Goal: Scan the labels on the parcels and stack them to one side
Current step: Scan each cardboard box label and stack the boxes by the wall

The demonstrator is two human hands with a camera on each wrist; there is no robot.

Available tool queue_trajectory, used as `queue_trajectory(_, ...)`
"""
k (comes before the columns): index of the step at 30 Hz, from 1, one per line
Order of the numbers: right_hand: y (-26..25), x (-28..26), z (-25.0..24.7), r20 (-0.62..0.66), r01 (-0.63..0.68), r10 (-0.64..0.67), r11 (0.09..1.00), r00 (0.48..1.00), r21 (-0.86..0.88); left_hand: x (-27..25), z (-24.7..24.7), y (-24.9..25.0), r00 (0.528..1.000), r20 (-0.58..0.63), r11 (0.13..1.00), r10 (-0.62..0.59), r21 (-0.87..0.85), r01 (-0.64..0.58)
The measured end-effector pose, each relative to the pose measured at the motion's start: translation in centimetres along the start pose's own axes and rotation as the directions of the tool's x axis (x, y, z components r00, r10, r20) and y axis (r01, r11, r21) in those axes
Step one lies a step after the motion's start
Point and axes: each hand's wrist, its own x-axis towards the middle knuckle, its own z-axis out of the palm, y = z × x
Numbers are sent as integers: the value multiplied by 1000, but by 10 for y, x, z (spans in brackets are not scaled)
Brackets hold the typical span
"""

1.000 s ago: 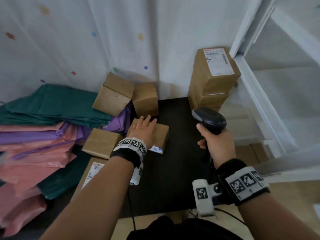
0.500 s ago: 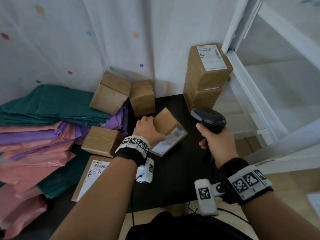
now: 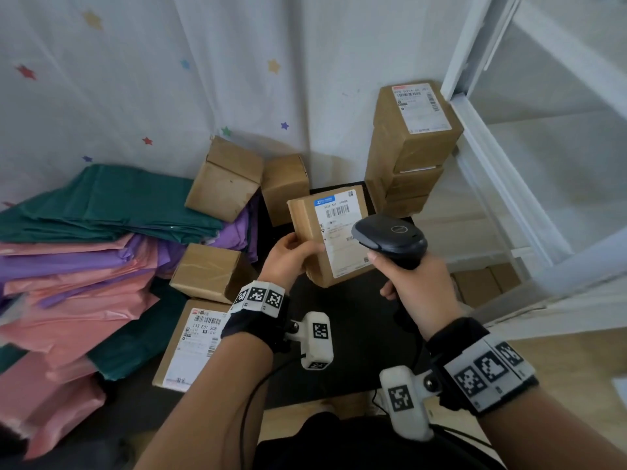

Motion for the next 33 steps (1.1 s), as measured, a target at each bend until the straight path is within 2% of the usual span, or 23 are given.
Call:
queue_trajectory(8,-5,-2,5,65,12,-10,999,998,-32,1,-9,-2,1000,-22,1000,-2,-29,1)
queue_trajectory(26,-9,-4,0,64,26,-24,999,998,-28,0,-5,-4,1000,-29,1000,-4,-17,3)
queue_trajectory(30,-13,-2,-6,14,24,-25,999,1000,41,0,3,10,999,-21,999,31,-35,-32)
queue_trajectory(33,-19,5,-17,-59,31,-25,994,998,105,6,13,36,998,-23,992,60,-114,-62)
